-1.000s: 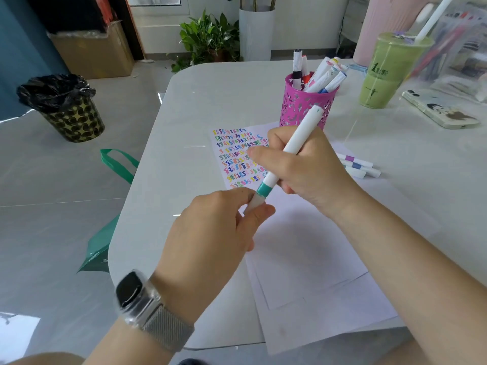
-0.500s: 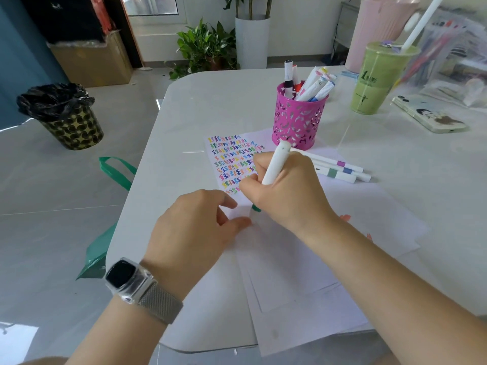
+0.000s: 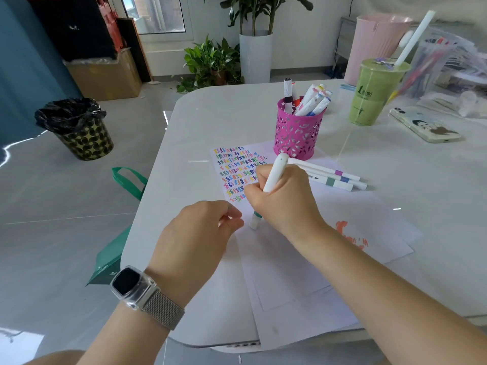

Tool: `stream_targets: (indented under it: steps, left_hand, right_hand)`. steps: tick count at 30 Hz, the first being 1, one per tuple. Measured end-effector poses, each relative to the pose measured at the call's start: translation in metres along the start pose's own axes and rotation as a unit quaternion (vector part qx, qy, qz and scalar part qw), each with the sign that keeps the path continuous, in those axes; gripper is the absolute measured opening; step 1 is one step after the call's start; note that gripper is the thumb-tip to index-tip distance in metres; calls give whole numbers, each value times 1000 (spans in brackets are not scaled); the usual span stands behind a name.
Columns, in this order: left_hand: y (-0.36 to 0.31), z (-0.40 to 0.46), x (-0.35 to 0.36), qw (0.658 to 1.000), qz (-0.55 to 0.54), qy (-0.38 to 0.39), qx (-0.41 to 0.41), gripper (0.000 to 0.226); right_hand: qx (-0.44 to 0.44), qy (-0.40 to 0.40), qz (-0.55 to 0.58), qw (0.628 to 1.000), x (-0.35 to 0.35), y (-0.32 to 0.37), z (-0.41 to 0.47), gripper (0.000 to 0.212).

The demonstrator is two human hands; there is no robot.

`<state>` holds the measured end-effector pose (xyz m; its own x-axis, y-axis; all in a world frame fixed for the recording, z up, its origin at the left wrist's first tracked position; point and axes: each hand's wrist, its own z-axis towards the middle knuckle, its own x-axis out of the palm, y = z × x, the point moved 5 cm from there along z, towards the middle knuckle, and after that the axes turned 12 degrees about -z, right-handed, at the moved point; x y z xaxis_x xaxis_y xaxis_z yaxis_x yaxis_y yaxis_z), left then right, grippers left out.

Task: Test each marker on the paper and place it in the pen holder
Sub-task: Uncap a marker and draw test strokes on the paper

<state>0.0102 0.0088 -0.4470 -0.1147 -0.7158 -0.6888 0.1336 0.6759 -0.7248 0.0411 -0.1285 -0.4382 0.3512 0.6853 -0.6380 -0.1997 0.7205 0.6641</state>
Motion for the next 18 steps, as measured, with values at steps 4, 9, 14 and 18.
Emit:
stream_targets:
  steps: [4, 9, 14, 18]
  left_hand:
    - [-1, -2, 7, 999, -10, 34, 11, 22]
    - [-10, -1, 8, 997, 32, 48, 44, 26]
    - [-18, -3, -16, 997, -46, -37, 41, 35]
    - [-17, -1, -32, 991, -70, -100, 45, 46]
  right_hand:
    - [61, 2, 56, 997, -1, -11, -2, 47]
    - [129, 59, 207, 968, 7, -13, -5, 42]
    - [139, -3, 248, 959, -5, -6, 9, 43]
    - [-145, -80, -31, 986, -23, 9, 12, 62]
